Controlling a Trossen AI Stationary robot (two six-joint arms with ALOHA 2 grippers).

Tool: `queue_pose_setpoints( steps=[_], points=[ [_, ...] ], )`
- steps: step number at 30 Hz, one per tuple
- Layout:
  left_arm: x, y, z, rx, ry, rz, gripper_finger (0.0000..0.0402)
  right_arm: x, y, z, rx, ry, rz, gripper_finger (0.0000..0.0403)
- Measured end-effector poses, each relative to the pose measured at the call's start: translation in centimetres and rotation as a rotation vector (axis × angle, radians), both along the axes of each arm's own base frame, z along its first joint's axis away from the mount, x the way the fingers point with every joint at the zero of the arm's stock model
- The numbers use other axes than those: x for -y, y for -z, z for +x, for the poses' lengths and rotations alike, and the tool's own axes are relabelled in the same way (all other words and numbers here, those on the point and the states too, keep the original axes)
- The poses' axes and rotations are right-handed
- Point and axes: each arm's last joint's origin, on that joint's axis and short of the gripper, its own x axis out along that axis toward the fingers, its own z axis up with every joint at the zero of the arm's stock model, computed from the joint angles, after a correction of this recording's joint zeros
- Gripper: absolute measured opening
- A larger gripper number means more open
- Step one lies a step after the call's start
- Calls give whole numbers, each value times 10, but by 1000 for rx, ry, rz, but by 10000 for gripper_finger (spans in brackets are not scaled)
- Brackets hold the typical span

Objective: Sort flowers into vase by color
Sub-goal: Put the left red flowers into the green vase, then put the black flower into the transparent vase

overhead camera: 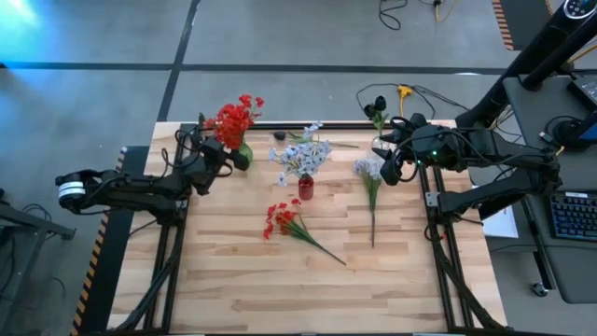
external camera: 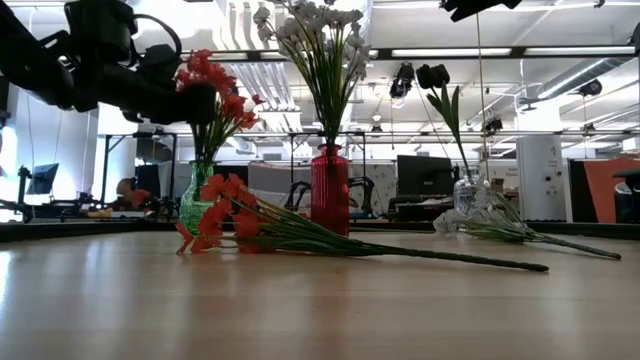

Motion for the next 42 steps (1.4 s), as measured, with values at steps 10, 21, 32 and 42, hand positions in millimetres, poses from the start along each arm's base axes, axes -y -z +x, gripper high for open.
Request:
queue_pose_setpoints(
  steps=[10,21,32,42],
  points=[
    [6,7,0,-44,-50,-51,287,0,0,0,0,0,0,178],
    [22,11,3,-83,0,-67,294,0,0,0,0,0,0,178],
    [34,15,0,-85,-32,-112,294,0,0,0,3,3,7,178],
    [51,21,0,-50,58,-180,294,0,0,0,11,9,21,178]
  ],
)
